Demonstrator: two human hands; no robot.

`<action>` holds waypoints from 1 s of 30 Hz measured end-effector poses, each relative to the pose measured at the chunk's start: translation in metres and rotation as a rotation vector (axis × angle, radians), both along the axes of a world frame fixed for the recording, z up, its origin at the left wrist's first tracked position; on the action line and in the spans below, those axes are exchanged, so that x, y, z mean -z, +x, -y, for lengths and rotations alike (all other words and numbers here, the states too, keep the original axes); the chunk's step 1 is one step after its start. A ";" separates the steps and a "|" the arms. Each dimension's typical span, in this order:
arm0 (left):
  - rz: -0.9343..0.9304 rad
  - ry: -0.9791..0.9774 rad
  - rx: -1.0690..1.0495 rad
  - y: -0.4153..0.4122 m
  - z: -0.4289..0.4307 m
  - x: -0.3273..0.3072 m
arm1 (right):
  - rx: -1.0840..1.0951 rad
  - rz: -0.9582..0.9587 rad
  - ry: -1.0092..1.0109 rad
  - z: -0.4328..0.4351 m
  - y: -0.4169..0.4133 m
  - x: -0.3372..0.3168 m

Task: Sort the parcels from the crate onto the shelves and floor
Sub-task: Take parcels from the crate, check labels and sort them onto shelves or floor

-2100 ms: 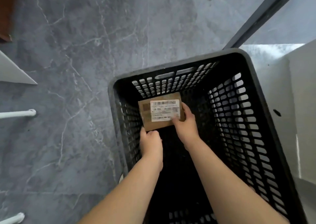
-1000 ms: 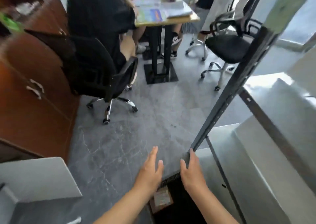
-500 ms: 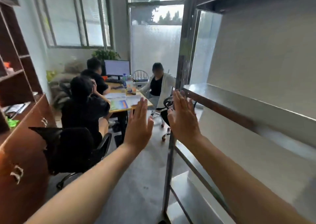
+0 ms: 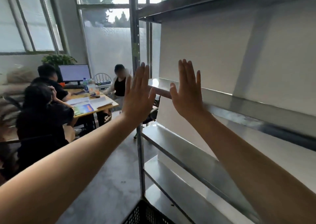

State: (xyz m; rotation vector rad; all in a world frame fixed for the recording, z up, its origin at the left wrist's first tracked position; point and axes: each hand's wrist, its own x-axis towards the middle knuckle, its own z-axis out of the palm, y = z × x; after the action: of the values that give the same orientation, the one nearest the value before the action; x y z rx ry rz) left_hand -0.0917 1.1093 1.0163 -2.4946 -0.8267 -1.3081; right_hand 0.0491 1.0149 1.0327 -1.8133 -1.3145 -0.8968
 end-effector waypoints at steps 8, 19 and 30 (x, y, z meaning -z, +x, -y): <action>-0.066 0.062 0.277 0.044 0.062 -0.001 | 0.216 -0.032 0.044 0.098 0.023 -0.002; -0.126 0.006 0.833 0.122 0.226 0.033 | 0.742 -0.094 -0.041 0.305 -0.003 0.037; -0.164 0.098 1.301 0.105 0.489 0.030 | 1.320 -0.193 -0.083 0.602 -0.098 0.040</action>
State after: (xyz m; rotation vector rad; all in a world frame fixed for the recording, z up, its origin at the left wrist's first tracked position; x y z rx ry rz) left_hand 0.0134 0.6205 0.9858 -2.9697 1.0865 -1.2367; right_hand -0.0489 0.4132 0.9927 -2.7051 0.1456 -1.2166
